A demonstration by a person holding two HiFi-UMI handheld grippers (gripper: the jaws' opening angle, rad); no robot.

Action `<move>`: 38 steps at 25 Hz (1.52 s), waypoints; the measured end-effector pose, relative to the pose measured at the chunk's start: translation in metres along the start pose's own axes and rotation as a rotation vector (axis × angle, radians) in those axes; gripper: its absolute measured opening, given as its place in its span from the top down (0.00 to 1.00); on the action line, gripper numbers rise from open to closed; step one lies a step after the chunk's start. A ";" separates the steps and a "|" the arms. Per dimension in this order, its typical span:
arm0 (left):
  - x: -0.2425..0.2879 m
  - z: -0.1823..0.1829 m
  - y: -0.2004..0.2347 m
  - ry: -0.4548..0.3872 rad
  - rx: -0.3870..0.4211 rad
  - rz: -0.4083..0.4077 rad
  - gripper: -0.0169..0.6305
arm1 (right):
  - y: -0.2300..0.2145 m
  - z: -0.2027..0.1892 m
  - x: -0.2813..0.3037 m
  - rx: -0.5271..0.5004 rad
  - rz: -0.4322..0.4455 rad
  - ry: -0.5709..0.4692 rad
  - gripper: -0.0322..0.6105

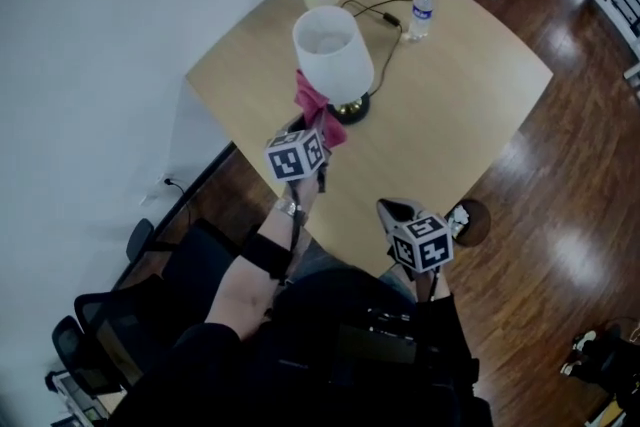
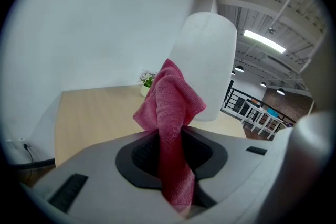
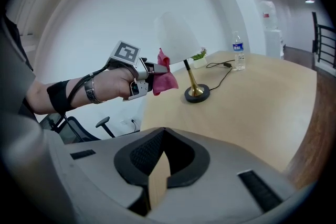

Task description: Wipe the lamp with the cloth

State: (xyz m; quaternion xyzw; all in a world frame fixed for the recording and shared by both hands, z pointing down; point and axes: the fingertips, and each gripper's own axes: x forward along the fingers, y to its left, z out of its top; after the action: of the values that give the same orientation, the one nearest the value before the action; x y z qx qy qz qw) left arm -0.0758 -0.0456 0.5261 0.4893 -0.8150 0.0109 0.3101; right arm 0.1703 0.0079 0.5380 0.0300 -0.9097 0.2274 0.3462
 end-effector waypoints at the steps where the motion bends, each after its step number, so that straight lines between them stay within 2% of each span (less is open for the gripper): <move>1: -0.002 -0.002 0.001 0.004 -0.001 -0.001 0.80 | 0.001 0.001 0.001 -0.005 0.006 0.004 0.94; 4: -0.018 0.000 0.001 -0.021 -0.040 -0.013 0.81 | 0.004 0.002 0.003 -0.016 0.019 0.011 0.94; 7: -0.049 0.020 -0.011 -0.112 -0.121 -0.050 0.81 | 0.004 0.005 0.004 -0.023 0.026 0.013 0.94; 11: -0.080 0.066 -0.037 -0.246 -0.203 -0.097 0.81 | 0.005 0.011 0.001 -0.043 0.018 0.020 0.94; 17: -0.087 0.145 -0.066 -0.387 -0.244 -0.131 0.80 | 0.008 0.018 -0.007 -0.064 0.002 0.018 0.94; 21: -0.087 0.165 -0.072 -0.430 -0.244 -0.102 0.80 | 0.007 0.018 -0.011 -0.063 -0.009 0.010 0.94; 27: -0.065 0.135 -0.062 -0.367 -0.211 -0.040 0.80 | 0.005 0.017 -0.014 -0.041 -0.031 -0.003 0.94; 34: -0.029 0.061 -0.042 -0.209 -0.210 0.008 0.80 | -0.002 0.003 -0.012 -0.008 -0.046 0.006 0.94; 38: -0.013 0.032 -0.033 -0.138 -0.216 0.019 0.80 | -0.006 -0.003 -0.012 0.011 -0.056 0.026 0.94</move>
State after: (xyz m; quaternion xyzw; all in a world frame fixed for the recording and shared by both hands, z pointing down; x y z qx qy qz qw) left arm -0.0607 -0.0625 0.4837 0.4450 -0.8354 -0.1077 0.3042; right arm 0.1823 0.0024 0.5347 0.0545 -0.9026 0.2230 0.3641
